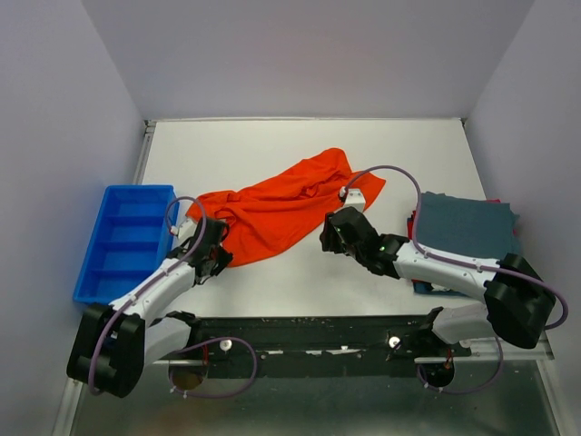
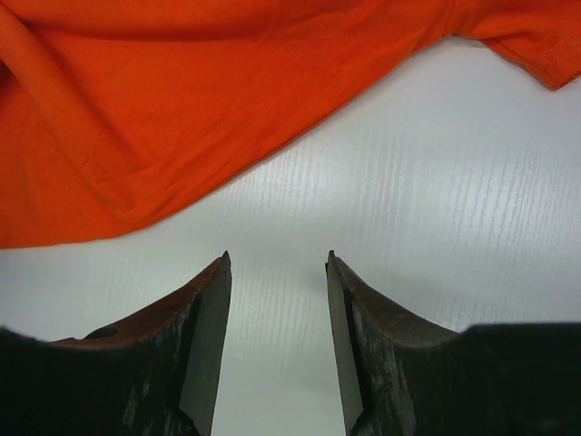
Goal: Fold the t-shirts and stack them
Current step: Move the tshirt to the center of the board
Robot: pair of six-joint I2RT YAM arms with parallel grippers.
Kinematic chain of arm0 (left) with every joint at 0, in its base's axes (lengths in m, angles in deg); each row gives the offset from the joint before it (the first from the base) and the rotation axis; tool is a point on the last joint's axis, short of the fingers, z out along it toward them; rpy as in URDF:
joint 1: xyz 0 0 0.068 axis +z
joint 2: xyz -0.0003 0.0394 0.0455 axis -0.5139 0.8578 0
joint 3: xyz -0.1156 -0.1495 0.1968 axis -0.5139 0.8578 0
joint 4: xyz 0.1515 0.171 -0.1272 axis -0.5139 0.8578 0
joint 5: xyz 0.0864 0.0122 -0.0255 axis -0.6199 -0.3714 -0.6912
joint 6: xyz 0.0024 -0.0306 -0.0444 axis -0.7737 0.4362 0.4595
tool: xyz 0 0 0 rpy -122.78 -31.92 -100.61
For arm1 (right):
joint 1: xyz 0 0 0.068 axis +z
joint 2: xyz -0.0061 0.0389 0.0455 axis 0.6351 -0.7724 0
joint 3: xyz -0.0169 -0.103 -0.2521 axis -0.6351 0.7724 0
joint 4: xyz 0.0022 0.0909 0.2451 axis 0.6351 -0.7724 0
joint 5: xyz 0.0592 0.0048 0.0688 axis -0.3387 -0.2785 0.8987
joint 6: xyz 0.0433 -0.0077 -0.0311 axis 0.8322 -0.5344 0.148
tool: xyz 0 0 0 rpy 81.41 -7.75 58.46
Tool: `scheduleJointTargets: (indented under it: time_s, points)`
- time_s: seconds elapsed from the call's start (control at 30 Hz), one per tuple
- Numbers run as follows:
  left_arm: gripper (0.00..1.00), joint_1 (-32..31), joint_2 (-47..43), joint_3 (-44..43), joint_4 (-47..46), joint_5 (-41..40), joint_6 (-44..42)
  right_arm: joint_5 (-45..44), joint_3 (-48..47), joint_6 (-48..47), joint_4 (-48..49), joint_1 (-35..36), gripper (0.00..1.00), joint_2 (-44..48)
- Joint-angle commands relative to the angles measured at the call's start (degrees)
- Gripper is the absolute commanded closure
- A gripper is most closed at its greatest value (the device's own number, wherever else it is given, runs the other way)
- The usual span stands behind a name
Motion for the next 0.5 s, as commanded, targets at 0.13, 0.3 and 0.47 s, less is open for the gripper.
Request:
scheduleJointTargets:
  time_s: [0.13,0.3,0.47]
  points:
    - [0.97,-0.29,-4.22,4.92,-8.75,3.26,0.6,-3.14,0.49,0.81,1.53,-0.38,0.45,0.94]
    - [1.0,-0.03,-9.23,1.34,-5.35,0.81,-2.82,-4.72,1.28,0.63,1.53,-2.13,0.45,2.08]
    - [1.0,2.08,-11.96,-3.42,2.65,-0.6,-5.99,-1.56,2.16,1.6,1.26,-7.23,0.45,3.4]
